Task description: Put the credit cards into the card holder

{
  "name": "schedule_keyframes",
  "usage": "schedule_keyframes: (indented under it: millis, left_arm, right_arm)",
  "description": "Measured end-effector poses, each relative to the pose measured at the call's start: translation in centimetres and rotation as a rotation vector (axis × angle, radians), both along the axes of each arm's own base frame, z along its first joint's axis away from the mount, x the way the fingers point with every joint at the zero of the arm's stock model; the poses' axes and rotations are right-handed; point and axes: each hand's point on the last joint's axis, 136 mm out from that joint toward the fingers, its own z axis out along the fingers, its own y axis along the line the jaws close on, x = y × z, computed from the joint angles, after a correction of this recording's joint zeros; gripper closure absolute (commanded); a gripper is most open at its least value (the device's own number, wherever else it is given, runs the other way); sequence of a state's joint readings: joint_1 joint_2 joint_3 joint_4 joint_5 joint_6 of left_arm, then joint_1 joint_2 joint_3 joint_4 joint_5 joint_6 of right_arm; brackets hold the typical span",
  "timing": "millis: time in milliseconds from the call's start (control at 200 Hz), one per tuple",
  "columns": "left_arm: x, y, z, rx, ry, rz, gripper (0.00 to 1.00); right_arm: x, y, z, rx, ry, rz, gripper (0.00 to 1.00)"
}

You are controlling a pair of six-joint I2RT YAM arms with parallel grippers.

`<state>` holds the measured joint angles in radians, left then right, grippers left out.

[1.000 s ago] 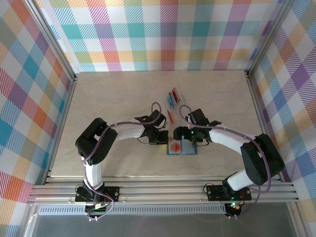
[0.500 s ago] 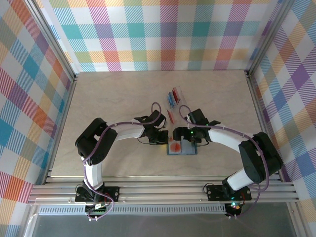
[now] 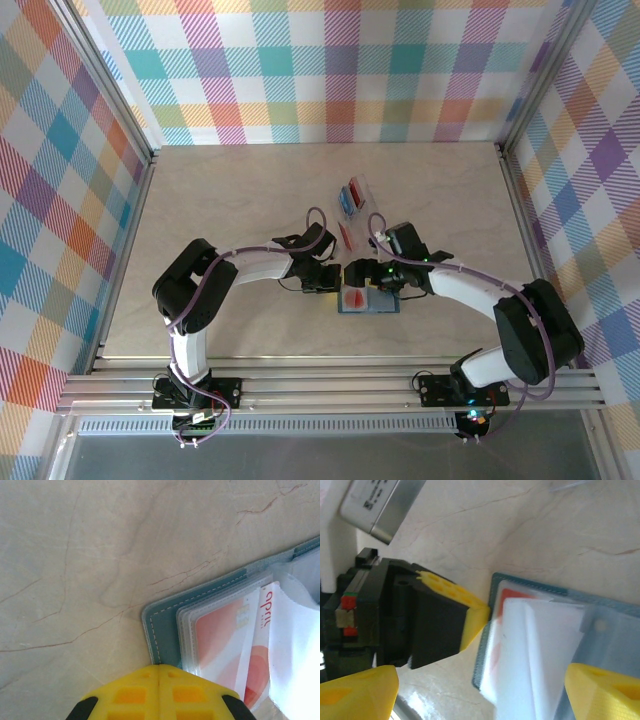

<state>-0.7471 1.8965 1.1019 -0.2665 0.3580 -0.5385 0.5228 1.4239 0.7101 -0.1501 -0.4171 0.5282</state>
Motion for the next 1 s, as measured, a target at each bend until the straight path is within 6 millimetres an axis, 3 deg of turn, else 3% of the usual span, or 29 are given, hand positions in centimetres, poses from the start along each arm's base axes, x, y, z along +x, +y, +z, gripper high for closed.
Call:
schedule_keyframes:
  millis: [180, 450, 590, 760, 1000]
  left_arm:
    - [0.1, 0.2, 0.0, -0.050, 0.023, 0.015, 0.93]
    - [0.4, 0.7, 0.0, -0.163, 0.049, 0.044, 0.87]
    - [0.4, 1.1, 0.1, -0.186, 0.055, 0.054, 0.87]
    - [0.4, 2.0, 0.2, -0.183, 0.061, 0.077, 0.86]
    - [0.5, 5.3, 0.4, -0.139, 0.068, 0.166, 0.82]
  right_arm:
    - [-0.4, 1.3, 0.1, 0.050, 0.020, 0.028, 0.14]
    - [-2.1, 3.3, -1.8, 0.040, 0.085, 0.087, 0.12]
    - [-2.2, 3.8, -1.6, 0.032, 0.073, 0.099, 0.12]
    - [-1.7, 3.4, -1.6, -0.029, 0.052, 0.081, 0.11]
    - [0.1, 2.1, 0.3, -0.135, -0.026, 0.027, 0.10]
